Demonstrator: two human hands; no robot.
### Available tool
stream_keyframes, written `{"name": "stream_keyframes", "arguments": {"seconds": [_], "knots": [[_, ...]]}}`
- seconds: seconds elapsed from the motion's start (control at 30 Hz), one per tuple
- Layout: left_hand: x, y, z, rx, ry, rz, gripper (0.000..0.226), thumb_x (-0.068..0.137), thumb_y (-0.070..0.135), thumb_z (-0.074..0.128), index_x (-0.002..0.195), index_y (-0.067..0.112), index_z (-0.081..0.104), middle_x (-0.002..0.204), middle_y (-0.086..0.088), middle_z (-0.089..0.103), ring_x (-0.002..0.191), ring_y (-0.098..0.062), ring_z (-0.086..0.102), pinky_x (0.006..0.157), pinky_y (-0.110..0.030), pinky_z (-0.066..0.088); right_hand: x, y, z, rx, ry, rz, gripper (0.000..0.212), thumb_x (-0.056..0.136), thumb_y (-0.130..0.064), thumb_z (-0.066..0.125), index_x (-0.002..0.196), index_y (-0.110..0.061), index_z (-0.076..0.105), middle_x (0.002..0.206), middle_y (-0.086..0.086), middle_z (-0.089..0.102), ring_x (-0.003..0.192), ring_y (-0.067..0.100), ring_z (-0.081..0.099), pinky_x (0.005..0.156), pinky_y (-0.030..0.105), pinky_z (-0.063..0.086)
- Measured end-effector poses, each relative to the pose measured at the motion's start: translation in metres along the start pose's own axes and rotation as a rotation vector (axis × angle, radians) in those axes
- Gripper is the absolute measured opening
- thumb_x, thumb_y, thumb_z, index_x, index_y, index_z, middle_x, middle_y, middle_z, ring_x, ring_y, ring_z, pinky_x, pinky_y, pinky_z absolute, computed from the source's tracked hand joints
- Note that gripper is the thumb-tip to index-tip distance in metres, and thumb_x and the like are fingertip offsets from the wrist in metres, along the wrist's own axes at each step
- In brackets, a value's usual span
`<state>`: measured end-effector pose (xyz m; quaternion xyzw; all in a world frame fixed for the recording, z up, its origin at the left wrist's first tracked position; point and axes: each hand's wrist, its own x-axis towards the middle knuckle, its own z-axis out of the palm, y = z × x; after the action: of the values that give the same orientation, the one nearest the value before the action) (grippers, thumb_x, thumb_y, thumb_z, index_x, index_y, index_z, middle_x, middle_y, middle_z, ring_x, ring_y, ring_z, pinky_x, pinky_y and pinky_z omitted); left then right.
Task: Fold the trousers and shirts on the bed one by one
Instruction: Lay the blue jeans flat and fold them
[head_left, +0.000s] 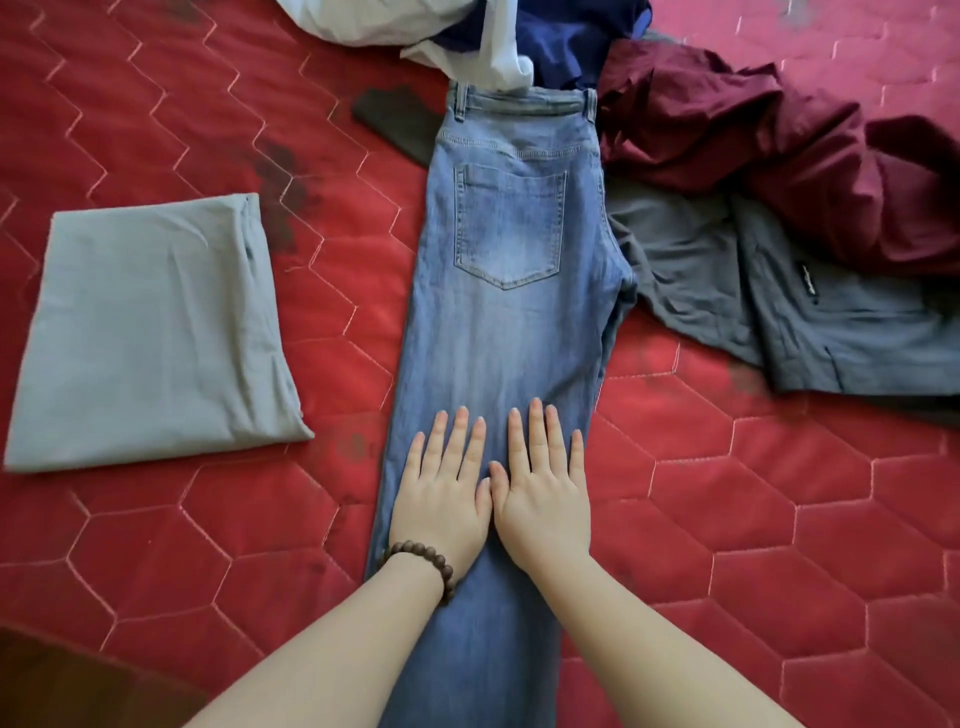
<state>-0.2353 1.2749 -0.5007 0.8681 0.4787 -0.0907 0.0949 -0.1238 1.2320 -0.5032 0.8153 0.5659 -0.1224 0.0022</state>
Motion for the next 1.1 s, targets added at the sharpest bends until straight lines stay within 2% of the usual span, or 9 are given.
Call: {"name": "stream_keyframes", "arguments": {"seconds": [0.2,0.33,0.43,0.7,0.83,0.9,0.97,1.03,1.1], "knots": [[-0.064,-0.009,0.013,0.013,-0.009,0.083,0.059,0.094,0.036,0.018,0.148,0.013,0.024,0.156,-0.011,0.023,0.145,-0.029,0.020,0.117,-0.048,0.022,-0.071,-0.022,0.017,-0.013,0.023,0.085,0.061,0.097,-0.040,0.017,0.150,-0.009,0.026,0.158,0.012,0.017,0.147,0.025,0.012,0.119,0.048,0.013],[-0.115,-0.023,0.027,0.008,-0.016,0.132,0.061,0.095,0.040,0.019,0.149,0.014,0.022,0.157,-0.010,0.019,0.146,-0.028,0.017,0.117,-0.050,0.019,-0.122,-0.037,0.031,-0.013,-0.001,0.106,0.064,0.097,-0.044,0.013,0.151,-0.010,0.018,0.159,0.012,0.010,0.148,0.025,0.006,0.120,0.048,0.008],[-0.153,-0.032,0.037,-0.008,-0.008,0.154,0.062,0.094,0.043,0.022,0.149,0.014,0.026,0.157,-0.010,0.022,0.145,-0.028,0.019,0.116,-0.051,0.023,-0.161,-0.048,0.038,-0.020,0.001,0.110,0.064,0.098,-0.044,0.019,0.151,-0.009,0.021,0.158,0.014,0.014,0.147,0.025,0.010,0.120,0.046,0.009],[-0.225,-0.040,0.059,-0.059,-0.011,0.125,0.065,0.094,0.046,0.024,0.151,0.015,0.017,0.158,-0.013,0.011,0.146,-0.031,0.009,0.118,-0.046,0.013,-0.238,-0.062,0.053,-0.010,-0.021,0.105,0.065,0.098,-0.045,0.028,0.150,-0.007,0.022,0.158,0.014,0.016,0.147,0.026,0.013,0.117,0.044,0.011],[-0.245,-0.037,0.056,-0.054,-0.074,0.103,0.073,0.095,0.045,0.043,0.151,0.012,0.011,0.157,-0.018,0.002,0.146,-0.033,0.003,0.119,-0.046,0.010,-0.251,-0.065,0.050,0.030,-0.057,0.106,0.067,0.099,-0.046,0.032,0.151,-0.009,0.015,0.159,0.012,0.005,0.147,0.024,0.001,0.119,0.041,0.000],[-0.249,-0.030,0.046,-0.130,-0.051,0.071,0.072,0.088,0.035,0.059,0.148,0.006,0.029,0.154,-0.023,0.018,0.144,-0.037,0.018,0.116,-0.050,0.021,-0.249,-0.064,0.044,0.109,-0.058,0.083,0.067,0.100,-0.042,0.038,0.152,-0.010,0.012,0.158,0.010,-0.003,0.147,0.024,-0.006,0.120,0.039,-0.005],[-0.250,-0.023,0.038,-0.303,0.043,0.025,0.067,0.082,0.019,0.068,0.141,0.002,0.042,0.148,-0.025,0.033,0.137,-0.040,0.034,0.111,-0.050,0.031,-0.248,-0.065,0.034,0.244,0.010,0.169,0.069,0.097,-0.033,0.050,0.152,-0.008,0.017,0.159,0.013,0.002,0.148,0.028,0.002,0.121,0.039,0.004],[-0.248,-0.016,0.028,-0.547,0.101,-0.092,0.063,0.082,0.008,0.064,0.141,0.002,0.042,0.143,-0.023,0.040,0.131,-0.037,0.041,0.109,-0.042,0.034,-0.251,-0.067,0.023,0.430,0.094,0.386,0.071,0.093,-0.024,0.058,0.151,-0.006,0.021,0.158,0.016,0.018,0.145,0.031,0.019,0.118,0.037,0.016],[-0.242,-0.013,0.021,-0.756,0.104,-0.280,0.060,0.085,0.006,0.060,0.141,0.004,0.040,0.134,-0.017,0.046,0.121,-0.029,0.045,0.104,-0.032,0.034,-0.252,-0.069,0.017,0.534,0.132,0.549,0.069,0.090,-0.019,0.061,0.148,-0.004,0.027,0.143,0.015,0.042,0.131,0.032,0.036,0.111,0.038,0.026]]}}
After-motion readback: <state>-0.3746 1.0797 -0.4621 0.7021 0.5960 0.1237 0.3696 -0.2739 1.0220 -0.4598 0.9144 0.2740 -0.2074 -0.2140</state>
